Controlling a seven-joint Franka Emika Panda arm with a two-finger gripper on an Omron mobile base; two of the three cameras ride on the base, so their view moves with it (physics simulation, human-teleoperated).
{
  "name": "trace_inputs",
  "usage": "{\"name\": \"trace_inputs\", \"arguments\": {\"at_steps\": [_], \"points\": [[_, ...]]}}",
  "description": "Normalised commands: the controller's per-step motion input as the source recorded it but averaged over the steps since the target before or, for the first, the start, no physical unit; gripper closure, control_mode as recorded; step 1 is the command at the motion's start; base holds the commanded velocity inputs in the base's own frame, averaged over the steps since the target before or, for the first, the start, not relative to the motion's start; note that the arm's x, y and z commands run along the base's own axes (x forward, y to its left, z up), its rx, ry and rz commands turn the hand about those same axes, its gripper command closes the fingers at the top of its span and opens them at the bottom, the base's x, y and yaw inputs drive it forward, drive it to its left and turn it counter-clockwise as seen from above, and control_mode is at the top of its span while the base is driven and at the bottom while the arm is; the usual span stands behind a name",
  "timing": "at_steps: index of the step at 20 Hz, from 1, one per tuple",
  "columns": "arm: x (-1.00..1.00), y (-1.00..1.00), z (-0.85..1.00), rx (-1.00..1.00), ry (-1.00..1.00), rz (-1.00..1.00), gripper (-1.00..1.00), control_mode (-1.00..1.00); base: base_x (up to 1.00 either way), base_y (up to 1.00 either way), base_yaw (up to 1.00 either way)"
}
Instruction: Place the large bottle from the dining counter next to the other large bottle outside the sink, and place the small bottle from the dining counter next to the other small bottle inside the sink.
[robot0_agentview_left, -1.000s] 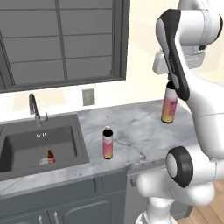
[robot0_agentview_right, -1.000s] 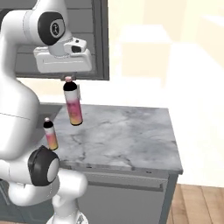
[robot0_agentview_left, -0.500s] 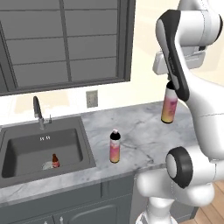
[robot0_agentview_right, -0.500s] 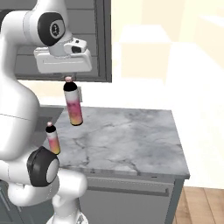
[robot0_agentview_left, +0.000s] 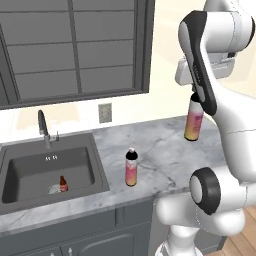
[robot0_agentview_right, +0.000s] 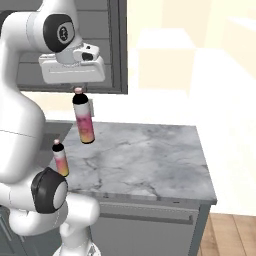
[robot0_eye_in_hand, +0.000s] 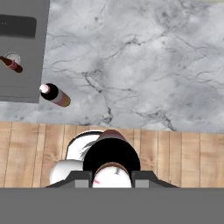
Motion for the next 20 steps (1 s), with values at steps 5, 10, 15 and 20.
{"name": "trace_inputs", "arguments": {"at_steps": [5,10,15,20], "points": [[0.0,0.0,0.0,0.0,0.0,0.0,1.0,-1.0,0.0,0.0,0.0],[0.0,0.06,-0.14,0.0,0.0,0.0,1.0,-1.0,0.0,0.0,0.0],[0.0,0.37,-0.4,0.01,-0.02,-0.02,1.0,-1.0,0.0,0.0,0.0],[0.0,0.18,-0.35,0.0,-0.01,-0.04,1.0,-1.0,0.0,0.0,0.0]]}}
